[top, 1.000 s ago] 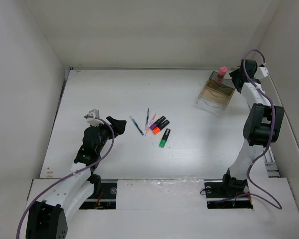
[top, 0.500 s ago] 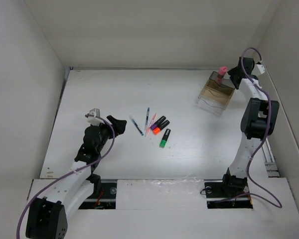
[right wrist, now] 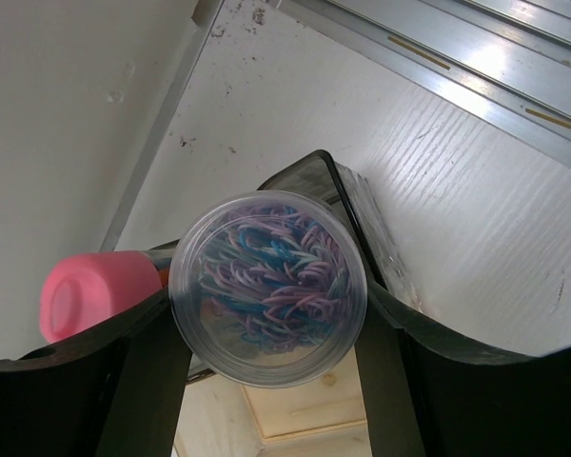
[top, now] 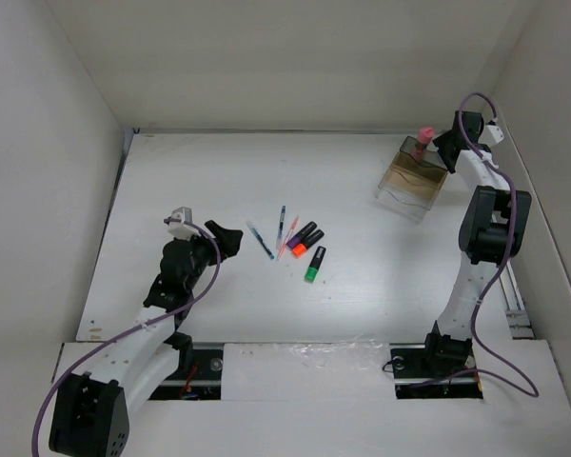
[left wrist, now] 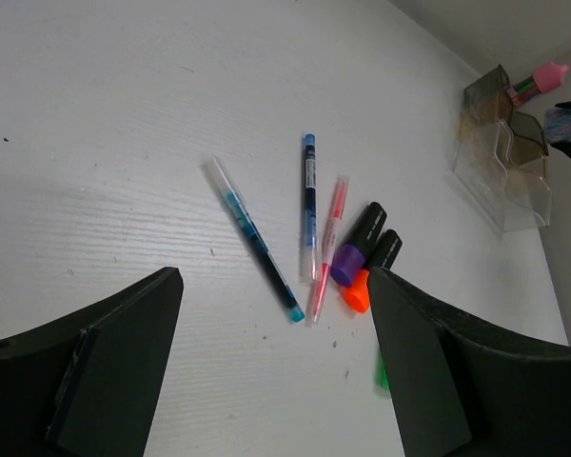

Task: Sort the stationery into containers
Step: Place the stationery in the storage box.

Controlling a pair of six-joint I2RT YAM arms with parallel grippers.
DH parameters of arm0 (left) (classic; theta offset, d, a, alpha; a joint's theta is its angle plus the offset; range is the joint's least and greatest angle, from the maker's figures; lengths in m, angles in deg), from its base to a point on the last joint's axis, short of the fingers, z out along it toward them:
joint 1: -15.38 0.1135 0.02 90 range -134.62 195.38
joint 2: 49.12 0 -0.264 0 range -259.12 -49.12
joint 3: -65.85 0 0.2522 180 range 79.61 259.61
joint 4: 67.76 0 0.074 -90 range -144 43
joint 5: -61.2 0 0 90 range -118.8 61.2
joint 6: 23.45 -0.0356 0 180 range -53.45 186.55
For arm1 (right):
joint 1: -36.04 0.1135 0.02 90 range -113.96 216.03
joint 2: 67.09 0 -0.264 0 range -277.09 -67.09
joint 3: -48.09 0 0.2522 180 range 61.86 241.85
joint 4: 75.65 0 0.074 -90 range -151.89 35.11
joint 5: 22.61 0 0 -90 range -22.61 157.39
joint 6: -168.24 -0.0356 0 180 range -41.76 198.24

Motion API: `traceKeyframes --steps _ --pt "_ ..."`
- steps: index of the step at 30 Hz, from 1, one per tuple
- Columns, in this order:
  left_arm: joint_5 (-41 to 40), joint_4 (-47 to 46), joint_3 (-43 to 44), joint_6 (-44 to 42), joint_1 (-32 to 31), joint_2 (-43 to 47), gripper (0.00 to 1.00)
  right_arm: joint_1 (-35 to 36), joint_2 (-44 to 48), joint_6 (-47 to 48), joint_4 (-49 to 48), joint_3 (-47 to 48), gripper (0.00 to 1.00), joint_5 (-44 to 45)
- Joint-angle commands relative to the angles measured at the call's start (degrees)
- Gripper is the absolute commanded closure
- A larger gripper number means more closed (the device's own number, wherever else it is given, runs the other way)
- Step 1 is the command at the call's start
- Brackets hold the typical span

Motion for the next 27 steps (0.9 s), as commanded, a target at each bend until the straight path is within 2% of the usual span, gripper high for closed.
traceKeyframes --steps 1,3,12,21,24,27 --pt "0.76 -3.09 2.43 -0.84 -0.40 -0.29 0.25 0.24 -0.37 0.59 -1.24 2.47 0.33 1.27" --pt "0.76 -3.09 2.43 -0.84 -0.40 -0.29 0.25 0.24 -0.37 0.59 -1.24 2.47 0.33 1.27" --pt "0.76 -3.09 2.43 -0.84 -0.40 -0.29 0.25 0.24 -0.37 0.59 -0.71 3.00 0.21 1.27" --pt "0.76 -3.09 2.43 -0.84 -0.40 0.23 0.25 0.24 2.26 0.59 -0.71 0.90 0.19 1.80" --pt "0.76 -2.57 2.43 -0.84 -0.40 0.23 0.25 0.24 6.47 -1.50 -2.30 -2.26 0.24 1.80" --pt "0.76 -2.56 2.43 -0.84 -0.40 0.23 0.25 1.73 13.59 -3.62 -7.29 -10.15 0.50 -0.13"
